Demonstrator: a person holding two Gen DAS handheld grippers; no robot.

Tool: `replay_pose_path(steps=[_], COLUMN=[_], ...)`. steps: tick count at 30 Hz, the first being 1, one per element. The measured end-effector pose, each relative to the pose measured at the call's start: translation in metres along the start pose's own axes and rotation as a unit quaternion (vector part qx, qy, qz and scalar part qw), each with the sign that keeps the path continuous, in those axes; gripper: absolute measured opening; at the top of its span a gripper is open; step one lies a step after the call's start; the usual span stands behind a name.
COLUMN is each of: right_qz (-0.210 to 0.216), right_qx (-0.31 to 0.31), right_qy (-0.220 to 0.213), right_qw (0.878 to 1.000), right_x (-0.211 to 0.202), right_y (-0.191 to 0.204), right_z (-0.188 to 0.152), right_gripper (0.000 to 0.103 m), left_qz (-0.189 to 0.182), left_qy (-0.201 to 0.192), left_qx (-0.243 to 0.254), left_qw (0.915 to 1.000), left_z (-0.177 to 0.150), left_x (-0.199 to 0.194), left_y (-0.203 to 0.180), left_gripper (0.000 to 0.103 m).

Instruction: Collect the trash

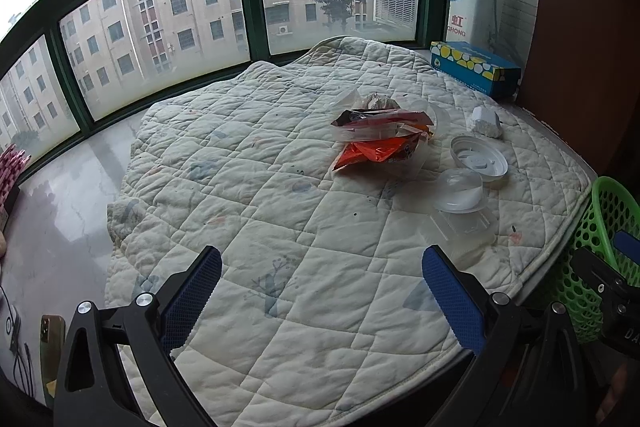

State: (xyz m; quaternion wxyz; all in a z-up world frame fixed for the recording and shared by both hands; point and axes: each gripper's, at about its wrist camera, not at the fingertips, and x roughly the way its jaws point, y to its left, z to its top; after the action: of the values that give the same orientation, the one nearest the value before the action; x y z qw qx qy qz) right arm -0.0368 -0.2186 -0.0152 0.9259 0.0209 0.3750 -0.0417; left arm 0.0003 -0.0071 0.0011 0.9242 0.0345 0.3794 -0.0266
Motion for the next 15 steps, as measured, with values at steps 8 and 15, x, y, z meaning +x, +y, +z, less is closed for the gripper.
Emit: replay_pose_path(steps=[8,15], right_qz=[-0.002,-0.003], right_qx=[0.003,0.006], right_qy=[0.002,0.004], right_qw=[1.0,1.0], right_x=[0.0013,0.0028], right_y=[-0.0027,-0.0042], right_z=[0.0009,0.0014], right_gripper=[0.098,0.098], left_qz=[-0.001,-0.003], left_qy=[0.003,0.003], left_qx=[0.001,0.006], left_qw=[1.0,1.0], left_z=[-0.0012,0.0017], left_x=[0.0032,0.0065], left_y=[-0.003,-0.0056], left_gripper=[0.097,0.097])
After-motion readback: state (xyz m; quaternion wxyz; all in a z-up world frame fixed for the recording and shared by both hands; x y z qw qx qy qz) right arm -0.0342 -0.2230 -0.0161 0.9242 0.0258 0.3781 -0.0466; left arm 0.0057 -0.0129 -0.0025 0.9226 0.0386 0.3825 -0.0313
